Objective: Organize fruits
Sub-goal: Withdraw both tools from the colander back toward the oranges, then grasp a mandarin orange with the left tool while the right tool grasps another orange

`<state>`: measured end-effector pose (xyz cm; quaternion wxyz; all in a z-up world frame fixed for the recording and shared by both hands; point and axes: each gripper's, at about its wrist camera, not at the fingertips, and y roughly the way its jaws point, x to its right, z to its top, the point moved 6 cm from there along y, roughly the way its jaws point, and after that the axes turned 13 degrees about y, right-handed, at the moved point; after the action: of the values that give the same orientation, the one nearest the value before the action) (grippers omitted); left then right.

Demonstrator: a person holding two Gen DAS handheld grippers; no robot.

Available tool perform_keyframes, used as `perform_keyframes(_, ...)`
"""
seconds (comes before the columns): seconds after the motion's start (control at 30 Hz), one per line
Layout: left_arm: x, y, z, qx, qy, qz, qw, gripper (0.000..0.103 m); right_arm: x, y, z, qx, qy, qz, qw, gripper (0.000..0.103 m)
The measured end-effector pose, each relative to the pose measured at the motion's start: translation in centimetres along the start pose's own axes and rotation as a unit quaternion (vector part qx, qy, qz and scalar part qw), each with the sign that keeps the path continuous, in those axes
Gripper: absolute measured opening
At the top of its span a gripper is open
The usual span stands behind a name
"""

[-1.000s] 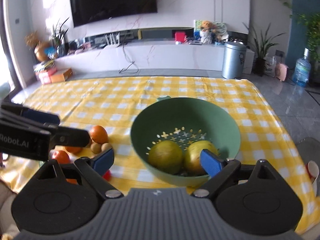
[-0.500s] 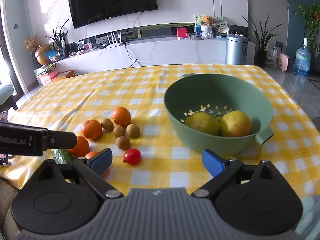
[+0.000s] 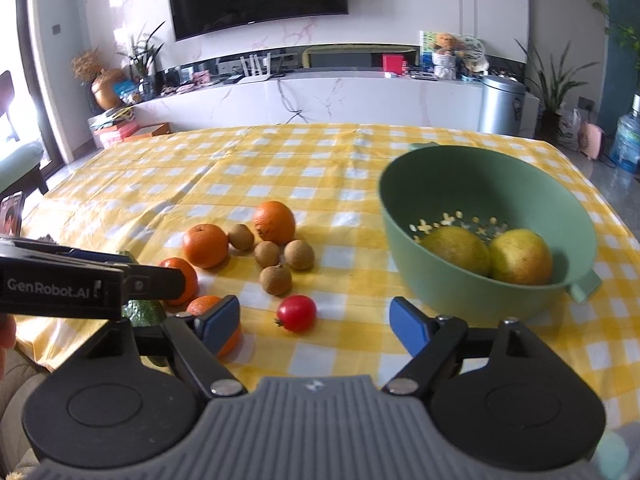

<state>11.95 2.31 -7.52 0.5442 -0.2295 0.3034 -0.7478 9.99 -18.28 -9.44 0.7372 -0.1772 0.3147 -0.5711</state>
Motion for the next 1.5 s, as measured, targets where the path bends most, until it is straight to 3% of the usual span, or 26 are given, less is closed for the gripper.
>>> perform_keyframes(0.27, -1.9, 0.8, 0.0, 0.007, -0.008, 0.011, 0.9999, 0.068, -1.1, 1.6, 0.9, 0.009, -0.034, 0.004, 0.999, 0.062)
perform_keyframes(0.53, -2.9, 2.5, -0.2, -0.011, -0.008, 0.012, 0.9998, 0.059, -1.9, 3.7, 1.6, 0.003, -0.047, 0.016, 0.999, 0.051)
perform_keyframes(1.03, -2.3, 5.1, -0.3, -0.070, 0.073, 0.049, 0.9936, 0.049, -2.0, 3.9, 0.6, -0.001, -0.046, 0.036, 0.998, 0.050)
perform_keyframes(1.5, -2.4, 2.7, 0.8, -0.023, 0.043, 0.045, 0.9978, 0.047, -3.5, 2.2, -0.8, -0.013, -0.047, 0.074, 0.996, 0.050)
